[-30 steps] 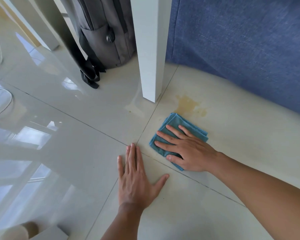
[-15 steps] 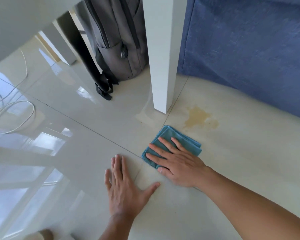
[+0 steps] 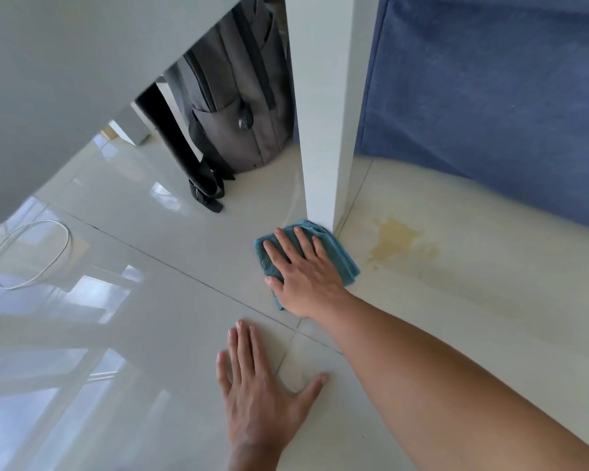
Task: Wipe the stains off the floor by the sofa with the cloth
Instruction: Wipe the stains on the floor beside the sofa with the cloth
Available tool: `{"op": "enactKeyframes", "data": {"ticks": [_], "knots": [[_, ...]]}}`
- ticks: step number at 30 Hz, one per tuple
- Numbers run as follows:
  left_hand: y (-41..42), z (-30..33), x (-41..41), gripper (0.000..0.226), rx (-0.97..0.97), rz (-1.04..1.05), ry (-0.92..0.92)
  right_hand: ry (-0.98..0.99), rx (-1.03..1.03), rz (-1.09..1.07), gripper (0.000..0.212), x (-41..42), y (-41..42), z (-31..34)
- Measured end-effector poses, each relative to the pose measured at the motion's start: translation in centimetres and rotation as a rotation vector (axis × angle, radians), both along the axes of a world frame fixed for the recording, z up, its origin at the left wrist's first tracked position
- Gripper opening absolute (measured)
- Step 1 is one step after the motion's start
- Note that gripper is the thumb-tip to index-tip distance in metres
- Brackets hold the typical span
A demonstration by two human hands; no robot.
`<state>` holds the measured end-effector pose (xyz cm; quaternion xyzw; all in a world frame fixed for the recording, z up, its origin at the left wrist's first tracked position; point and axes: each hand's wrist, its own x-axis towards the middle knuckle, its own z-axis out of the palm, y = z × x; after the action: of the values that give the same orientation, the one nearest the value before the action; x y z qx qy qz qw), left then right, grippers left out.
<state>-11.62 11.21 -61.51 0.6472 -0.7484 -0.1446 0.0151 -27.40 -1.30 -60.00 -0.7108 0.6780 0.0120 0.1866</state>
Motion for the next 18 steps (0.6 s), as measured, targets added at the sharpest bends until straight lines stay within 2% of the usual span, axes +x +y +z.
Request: {"op": "enactKeyframes", "data": {"ticks": [3, 8, 11, 15, 18], "knots": [[-0.1, -0.2, 0.3, 0.136, -0.015, -0.004, -0.006, -0.008, -0.015, -0.043, 0.068, 0.5, 0.2, -0.2], [0.0, -0.2, 0.0, 0.136, -0.004, -0.006, -0.010, -0.034, 0.056, 0.016, 0.070, -0.8, 0.5, 0.0], [0.0, -0.1, 0.1, 0.135, -0.016, -0.003, -0.008, -0.057, 0.073, 0.104, 0.070, -1.4, 1.6, 0.4], [0.1, -0.2, 0.0, 0.134, -0.021, -0.016, -0.008, -0.080, 0.063, 0.326, 0.066, -3.0, 4.5, 0.4], [0.0, -0.3, 0.0, 0.134, -0.038, -0.011, -0.019, -0.053, 0.064, 0.319, 0.066, -2.9, 4.6, 0.1]]}}
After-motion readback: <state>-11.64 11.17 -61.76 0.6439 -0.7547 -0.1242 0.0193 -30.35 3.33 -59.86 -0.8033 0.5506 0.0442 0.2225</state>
